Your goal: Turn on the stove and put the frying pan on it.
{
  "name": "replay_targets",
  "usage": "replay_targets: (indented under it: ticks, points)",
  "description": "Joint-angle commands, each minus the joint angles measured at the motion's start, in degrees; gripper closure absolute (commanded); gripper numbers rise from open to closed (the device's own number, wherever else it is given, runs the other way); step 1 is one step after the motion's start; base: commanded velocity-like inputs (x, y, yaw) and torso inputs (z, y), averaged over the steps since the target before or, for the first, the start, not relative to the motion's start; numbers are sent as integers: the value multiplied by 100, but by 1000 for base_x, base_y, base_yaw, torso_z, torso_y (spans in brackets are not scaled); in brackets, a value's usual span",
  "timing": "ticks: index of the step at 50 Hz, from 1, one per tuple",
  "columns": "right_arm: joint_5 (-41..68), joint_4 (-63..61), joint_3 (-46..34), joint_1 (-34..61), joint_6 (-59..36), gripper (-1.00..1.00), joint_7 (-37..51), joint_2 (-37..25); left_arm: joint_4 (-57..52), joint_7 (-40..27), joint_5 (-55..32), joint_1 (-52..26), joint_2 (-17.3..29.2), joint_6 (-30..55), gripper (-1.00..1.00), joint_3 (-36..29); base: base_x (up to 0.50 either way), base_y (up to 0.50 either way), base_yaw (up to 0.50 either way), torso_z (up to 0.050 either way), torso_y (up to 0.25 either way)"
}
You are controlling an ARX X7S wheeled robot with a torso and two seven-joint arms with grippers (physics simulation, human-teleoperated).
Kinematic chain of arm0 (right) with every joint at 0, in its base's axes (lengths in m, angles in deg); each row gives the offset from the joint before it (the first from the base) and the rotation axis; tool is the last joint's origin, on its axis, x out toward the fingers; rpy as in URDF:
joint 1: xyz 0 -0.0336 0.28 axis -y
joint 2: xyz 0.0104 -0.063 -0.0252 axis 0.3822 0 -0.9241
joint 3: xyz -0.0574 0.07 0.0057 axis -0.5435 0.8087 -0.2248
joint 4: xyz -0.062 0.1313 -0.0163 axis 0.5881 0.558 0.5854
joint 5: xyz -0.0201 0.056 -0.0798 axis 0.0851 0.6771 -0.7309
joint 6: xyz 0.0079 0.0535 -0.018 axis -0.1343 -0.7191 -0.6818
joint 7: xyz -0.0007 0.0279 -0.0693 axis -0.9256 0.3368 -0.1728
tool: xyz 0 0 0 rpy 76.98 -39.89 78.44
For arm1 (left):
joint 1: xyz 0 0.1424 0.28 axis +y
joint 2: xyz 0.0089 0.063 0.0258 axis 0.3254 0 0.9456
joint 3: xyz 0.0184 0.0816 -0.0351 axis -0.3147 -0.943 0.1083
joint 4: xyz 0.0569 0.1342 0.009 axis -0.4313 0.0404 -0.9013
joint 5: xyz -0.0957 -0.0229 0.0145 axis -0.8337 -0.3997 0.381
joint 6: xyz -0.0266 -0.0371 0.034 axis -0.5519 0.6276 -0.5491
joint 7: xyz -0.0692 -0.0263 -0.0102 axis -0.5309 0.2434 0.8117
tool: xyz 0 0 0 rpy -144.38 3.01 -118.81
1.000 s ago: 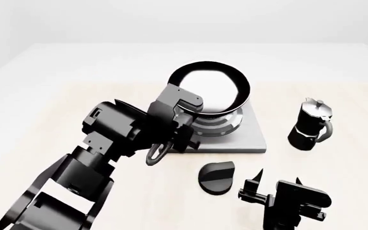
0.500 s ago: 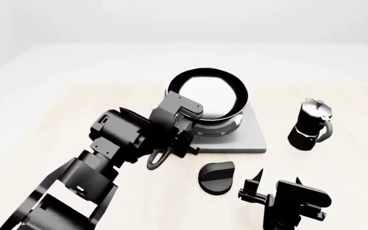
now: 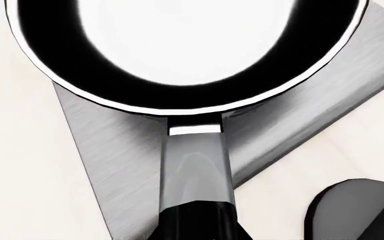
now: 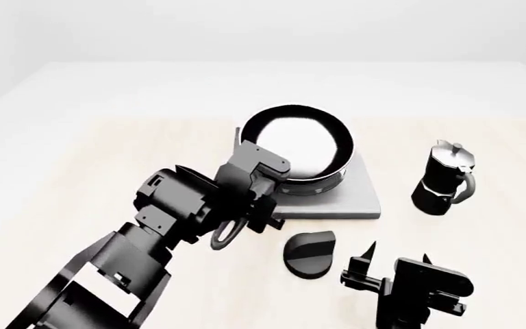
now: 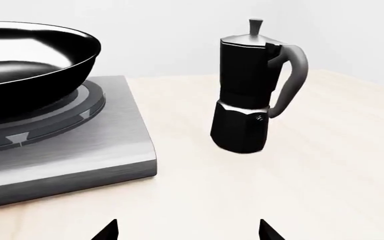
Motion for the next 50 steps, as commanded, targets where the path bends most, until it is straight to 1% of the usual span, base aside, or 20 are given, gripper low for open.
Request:
replay_targets:
  ticks: [1,16,17,27,39,45,47,50]
  points:
    - [14,1,-17,2,3,-100,12,-11,92,44,189,-95,-44,-258,100,-7,0,0,0,0,0]
    - [32,-29,-37,4,-18,-100,33,-24,36,42,87,-62,-10,-349,100,-166,0,0,-1,1,1]
    - [33,-32,-39,4,-20,-100,35,-25,85,-7,57,-79,-21,-347,-100,-112,0,0,0,0,0]
    - [45,-51,-52,1,-34,-100,53,-37,-268,-124,-92,-104,82,-257,-100,-58,0,0,0,0,0]
    - [54,-15,-64,10,-4,-100,56,-42,-1205,-356,-490,-123,330,123,-100,231,0,0,0,0,0]
    - [54,27,-73,26,19,-100,51,-41,-2281,-761,-916,77,562,388,-100,657,0,0,0,0,0]
    - [54,10,-76,23,8,-100,63,-43,-2630,-999,-1002,151,603,474,-100,779,0,0,0,0,0]
    - [57,3,-80,21,6,-100,68,-46,-3019,-1136,-1015,298,736,433,-100,797,0,0,0,0,0]
